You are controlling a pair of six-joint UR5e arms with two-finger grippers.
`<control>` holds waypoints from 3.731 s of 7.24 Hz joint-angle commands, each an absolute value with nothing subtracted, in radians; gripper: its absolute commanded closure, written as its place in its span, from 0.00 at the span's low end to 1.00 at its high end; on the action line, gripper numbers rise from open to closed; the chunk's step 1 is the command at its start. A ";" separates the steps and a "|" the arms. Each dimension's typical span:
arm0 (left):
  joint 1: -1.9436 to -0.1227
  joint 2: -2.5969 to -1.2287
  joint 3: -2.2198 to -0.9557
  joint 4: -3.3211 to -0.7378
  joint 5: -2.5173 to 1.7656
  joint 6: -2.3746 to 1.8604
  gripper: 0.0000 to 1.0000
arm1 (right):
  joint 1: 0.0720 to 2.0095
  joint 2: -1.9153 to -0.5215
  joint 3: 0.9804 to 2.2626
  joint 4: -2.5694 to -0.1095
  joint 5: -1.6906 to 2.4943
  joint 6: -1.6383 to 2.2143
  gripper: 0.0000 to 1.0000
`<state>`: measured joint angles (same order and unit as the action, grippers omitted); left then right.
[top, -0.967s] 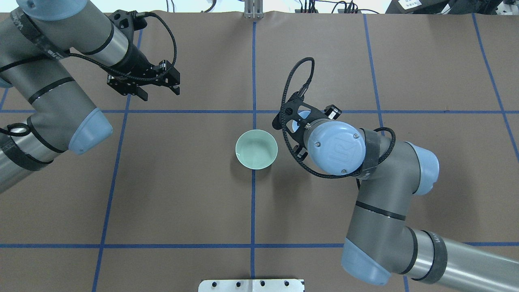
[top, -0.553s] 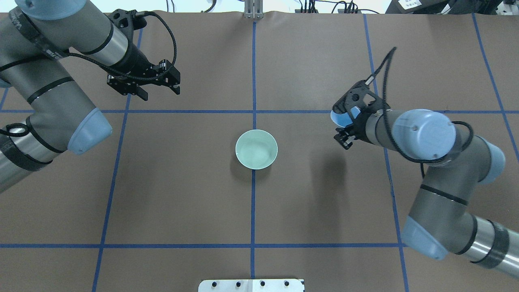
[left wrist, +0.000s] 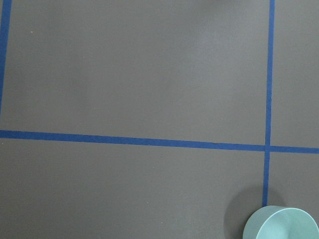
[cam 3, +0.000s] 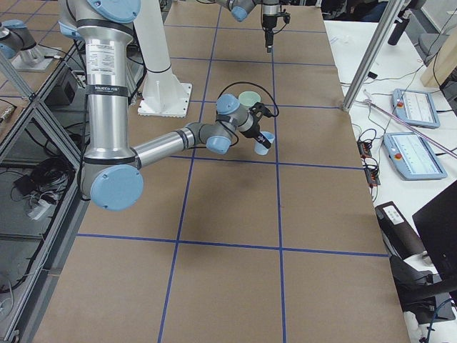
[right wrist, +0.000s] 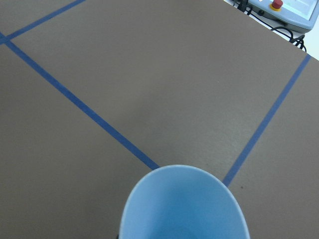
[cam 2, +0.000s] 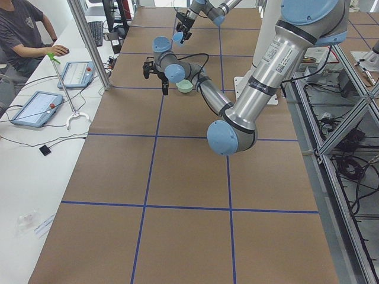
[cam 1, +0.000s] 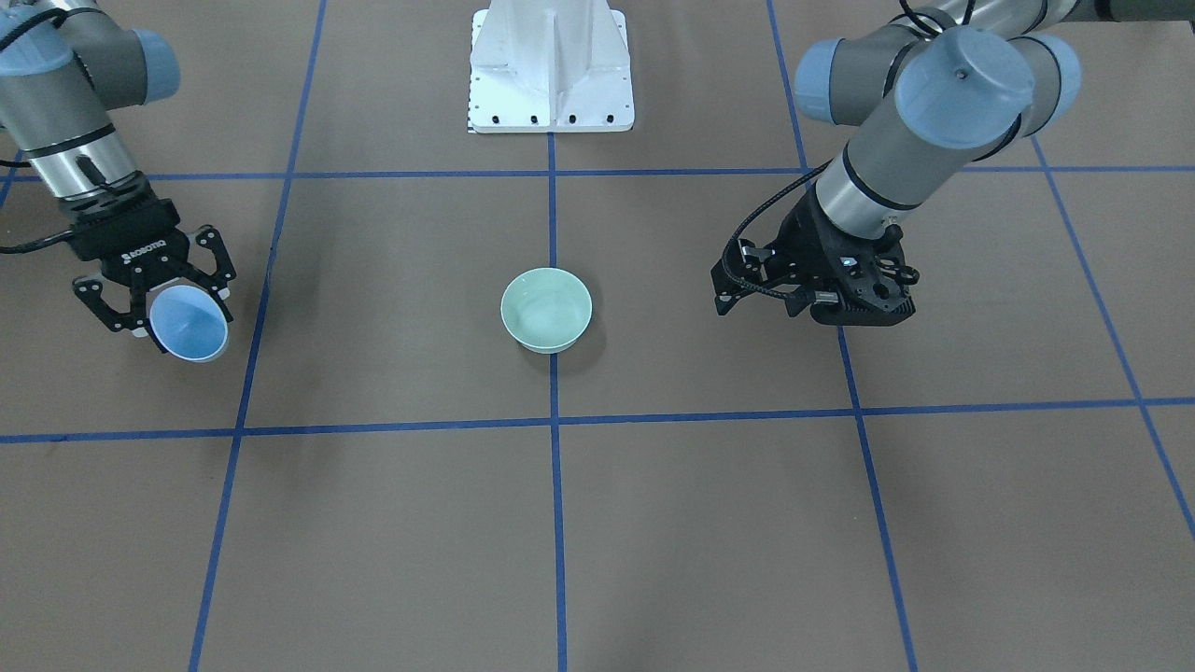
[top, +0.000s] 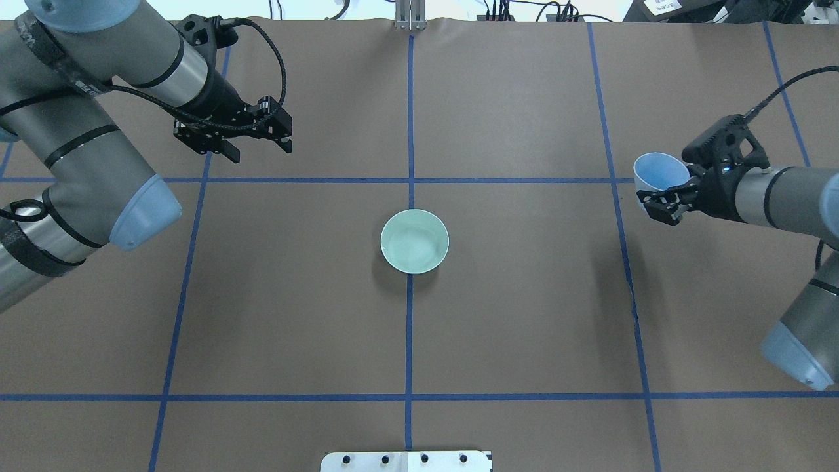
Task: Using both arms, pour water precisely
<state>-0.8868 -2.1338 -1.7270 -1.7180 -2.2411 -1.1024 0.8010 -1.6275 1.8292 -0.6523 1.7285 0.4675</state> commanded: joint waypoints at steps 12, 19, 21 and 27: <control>-0.884 -2.131 -1.726 -1.717 -2.240 -1.104 0.09 | 0.891 -1.703 1.233 0.256 1.726 0.673 0.28; -0.877 -2.132 -1.726 -1.717 -2.240 -1.111 0.08 | 0.893 -1.704 1.230 0.258 1.730 0.683 0.01; -0.870 -2.141 -1.726 -1.715 -2.234 -1.160 0.08 | 0.896 -1.712 1.249 0.258 1.736 0.684 0.01; -0.603 -2.195 -1.706 -1.712 -2.111 -1.255 0.08 | 0.995 -1.720 1.279 0.255 1.850 0.680 0.01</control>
